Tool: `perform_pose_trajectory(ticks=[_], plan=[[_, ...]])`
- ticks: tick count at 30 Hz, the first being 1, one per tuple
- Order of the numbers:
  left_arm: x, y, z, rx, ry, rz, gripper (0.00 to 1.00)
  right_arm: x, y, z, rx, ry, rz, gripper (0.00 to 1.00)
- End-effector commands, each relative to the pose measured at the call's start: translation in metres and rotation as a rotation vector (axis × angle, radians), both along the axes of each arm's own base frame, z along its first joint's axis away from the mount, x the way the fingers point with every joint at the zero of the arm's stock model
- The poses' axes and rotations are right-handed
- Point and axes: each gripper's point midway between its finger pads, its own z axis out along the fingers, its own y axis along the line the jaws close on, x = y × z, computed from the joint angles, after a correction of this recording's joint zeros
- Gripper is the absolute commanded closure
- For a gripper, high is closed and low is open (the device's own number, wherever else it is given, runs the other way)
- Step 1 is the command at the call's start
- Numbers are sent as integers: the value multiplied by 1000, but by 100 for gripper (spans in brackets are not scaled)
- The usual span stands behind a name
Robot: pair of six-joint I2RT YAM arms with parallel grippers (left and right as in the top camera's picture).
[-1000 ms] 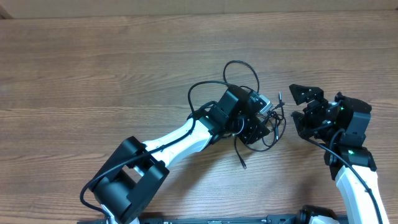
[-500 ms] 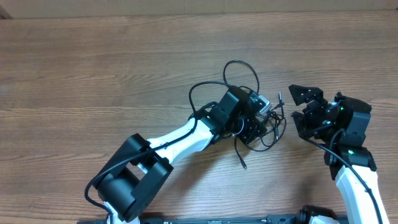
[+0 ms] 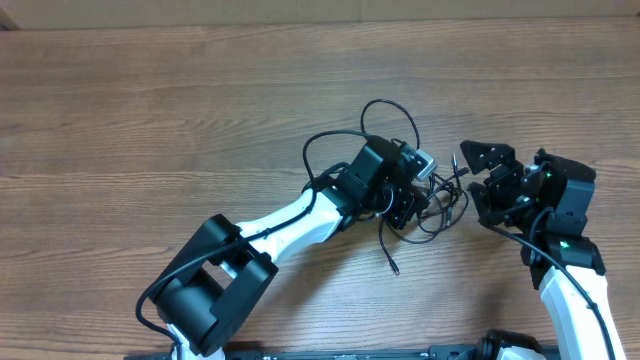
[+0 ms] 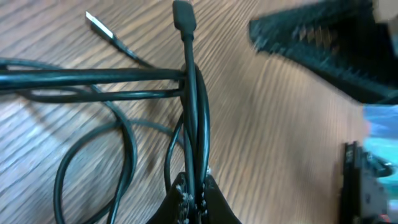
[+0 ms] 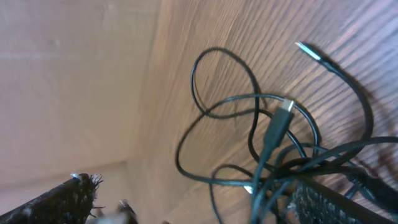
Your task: Untangle cables
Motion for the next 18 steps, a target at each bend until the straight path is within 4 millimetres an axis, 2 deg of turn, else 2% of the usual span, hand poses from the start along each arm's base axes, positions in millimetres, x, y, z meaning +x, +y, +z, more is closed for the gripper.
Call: perform_pose_trajectory(ticks=[1,5,8,13,18], plan=[[21,11,21,-85,87,67,96,-6,14,6,-111,-114,196,0],[59,44,42,-166,259,272,96,-15,32,14,-169,-233,380,0],[73,66,67,-263,355,303,96,-22,46,22,-189,-333,505,3],[78,89,102,-375,429,266,96,-37,64,37,-207,-501,677,4],[67,86,121,-422,460,196,96,-52,79,51,-202,-661,815,2]])
